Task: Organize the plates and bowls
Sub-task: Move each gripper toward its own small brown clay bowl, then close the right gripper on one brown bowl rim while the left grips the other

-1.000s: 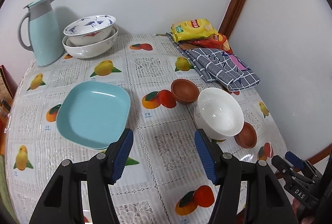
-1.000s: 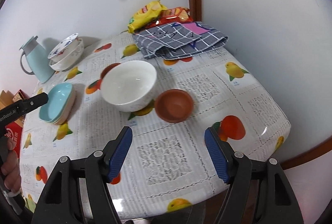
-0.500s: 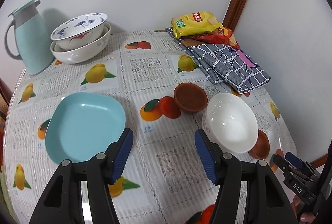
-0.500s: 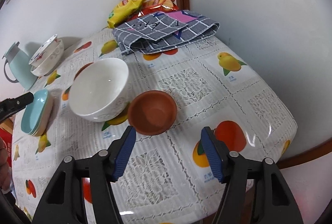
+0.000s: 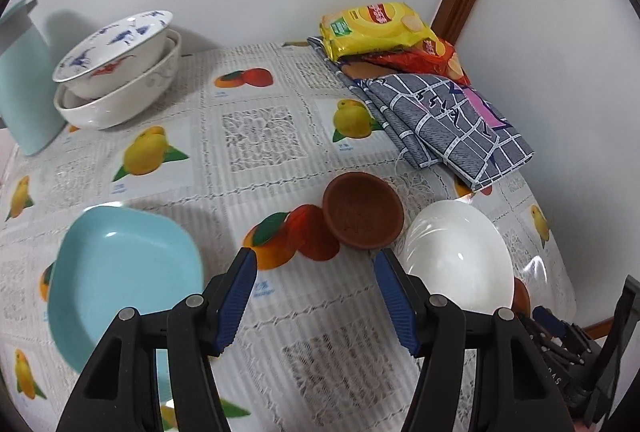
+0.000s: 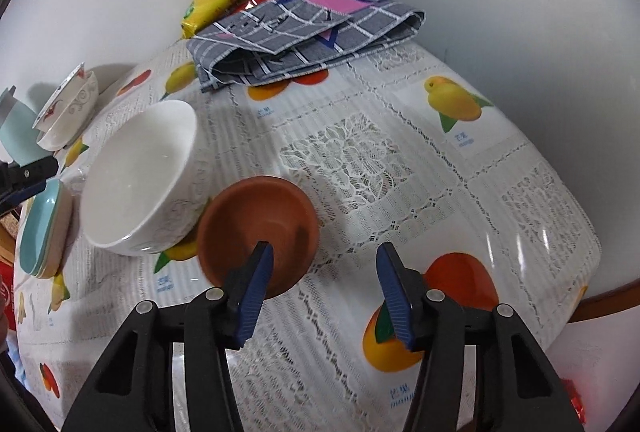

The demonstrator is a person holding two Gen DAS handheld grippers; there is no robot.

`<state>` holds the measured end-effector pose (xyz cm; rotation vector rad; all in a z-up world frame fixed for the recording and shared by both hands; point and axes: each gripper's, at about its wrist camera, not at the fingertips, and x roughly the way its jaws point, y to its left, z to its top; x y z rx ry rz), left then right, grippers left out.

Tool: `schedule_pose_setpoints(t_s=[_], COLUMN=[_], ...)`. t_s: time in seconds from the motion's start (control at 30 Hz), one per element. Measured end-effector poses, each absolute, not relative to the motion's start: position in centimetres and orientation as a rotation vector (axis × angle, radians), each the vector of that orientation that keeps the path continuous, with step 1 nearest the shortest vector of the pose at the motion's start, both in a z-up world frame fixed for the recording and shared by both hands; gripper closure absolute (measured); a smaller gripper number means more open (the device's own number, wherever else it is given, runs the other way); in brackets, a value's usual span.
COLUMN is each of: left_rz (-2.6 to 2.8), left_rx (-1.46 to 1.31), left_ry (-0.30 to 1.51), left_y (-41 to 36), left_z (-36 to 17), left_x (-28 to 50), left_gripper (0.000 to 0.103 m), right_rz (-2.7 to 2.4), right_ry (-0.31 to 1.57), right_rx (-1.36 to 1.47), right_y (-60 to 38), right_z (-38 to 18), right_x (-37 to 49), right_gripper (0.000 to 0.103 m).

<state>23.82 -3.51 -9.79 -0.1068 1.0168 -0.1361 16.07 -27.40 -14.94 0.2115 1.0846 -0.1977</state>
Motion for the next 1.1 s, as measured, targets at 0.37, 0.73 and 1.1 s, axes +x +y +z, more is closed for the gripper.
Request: schedule_pose_setpoints(t_s=[0.37, 0.73, 1.1], left_rz=[-0.146, -0.132, -0.179], left_rx=[-0.113, -0.106, -0.132], left_ry=[1.074, 1.112, 1.119], left_y=[-4.6, -5.4, -6.2], left_z=[-12.1, -14.8, -15.6], left_x=[28.3, 30.5, 31.1], left_gripper=[0.044, 0.046, 0.079], right_rz=[-0.176, -0.191, -0.158], right_ry=[1.084, 1.055, 1.043], right_rx=[0.198, 0.172, 0.186], right_y=[-27.5, -27.4, -26.7], right_z=[-16.2, -16.4, -16.3], right_x=[16.9, 17.5, 18.0], right_gripper=[0.05, 0.067, 0.087])
